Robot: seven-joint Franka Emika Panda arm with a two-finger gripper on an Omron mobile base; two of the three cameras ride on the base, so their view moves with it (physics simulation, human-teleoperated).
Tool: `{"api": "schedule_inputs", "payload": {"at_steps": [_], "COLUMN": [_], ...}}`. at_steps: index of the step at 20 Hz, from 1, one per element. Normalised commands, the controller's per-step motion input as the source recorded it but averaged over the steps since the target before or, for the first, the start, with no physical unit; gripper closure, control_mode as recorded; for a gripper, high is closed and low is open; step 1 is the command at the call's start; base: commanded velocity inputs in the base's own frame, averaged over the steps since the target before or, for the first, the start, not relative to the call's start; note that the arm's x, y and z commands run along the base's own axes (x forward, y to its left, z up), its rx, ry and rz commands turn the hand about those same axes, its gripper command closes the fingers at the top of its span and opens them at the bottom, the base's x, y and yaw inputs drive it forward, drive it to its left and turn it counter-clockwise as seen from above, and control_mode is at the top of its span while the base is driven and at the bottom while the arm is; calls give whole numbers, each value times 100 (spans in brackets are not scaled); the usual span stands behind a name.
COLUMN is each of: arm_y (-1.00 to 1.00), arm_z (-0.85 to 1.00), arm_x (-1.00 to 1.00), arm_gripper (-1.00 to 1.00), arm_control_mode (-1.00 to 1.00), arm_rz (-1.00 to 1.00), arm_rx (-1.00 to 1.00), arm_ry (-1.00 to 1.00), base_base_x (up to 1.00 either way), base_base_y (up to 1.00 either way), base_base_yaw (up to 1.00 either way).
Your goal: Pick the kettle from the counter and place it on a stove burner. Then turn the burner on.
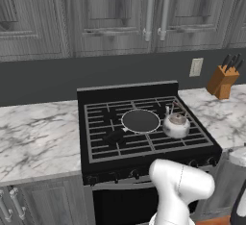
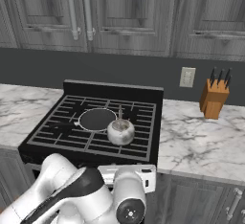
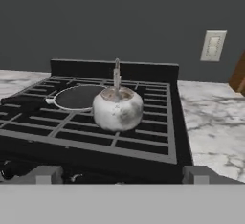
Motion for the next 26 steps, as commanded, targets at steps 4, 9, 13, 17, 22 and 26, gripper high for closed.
{"api": "schedule_inputs", "payload": {"at_steps": [4, 9, 13, 17, 22, 26], "arm_y": [-23, -2, 0, 0, 0, -1], "arm_z": [-58, -99, -71, -41, -19, -4], "arm_x": [-67, -34, -1, 0, 8, 36], "arm_gripper": [-100, -100, -100, -100, -100, -100], "arm_control_mode": [-100, -100, -100, -100, -100, -100], "arm_rz": [0, 0, 0, 0, 0, -3], "arm_rx": [-1, -1, 0, 0, 0, 0], "arm_ry": [-22, -3, -6, -10, -13, -13], "base_base_x": [0, 0, 0, 0, 0, 0], "base_base_y": [0, 0, 0, 0, 0, 0], "base_base_yaw": [0, 0, 0, 0, 0, 0]}}
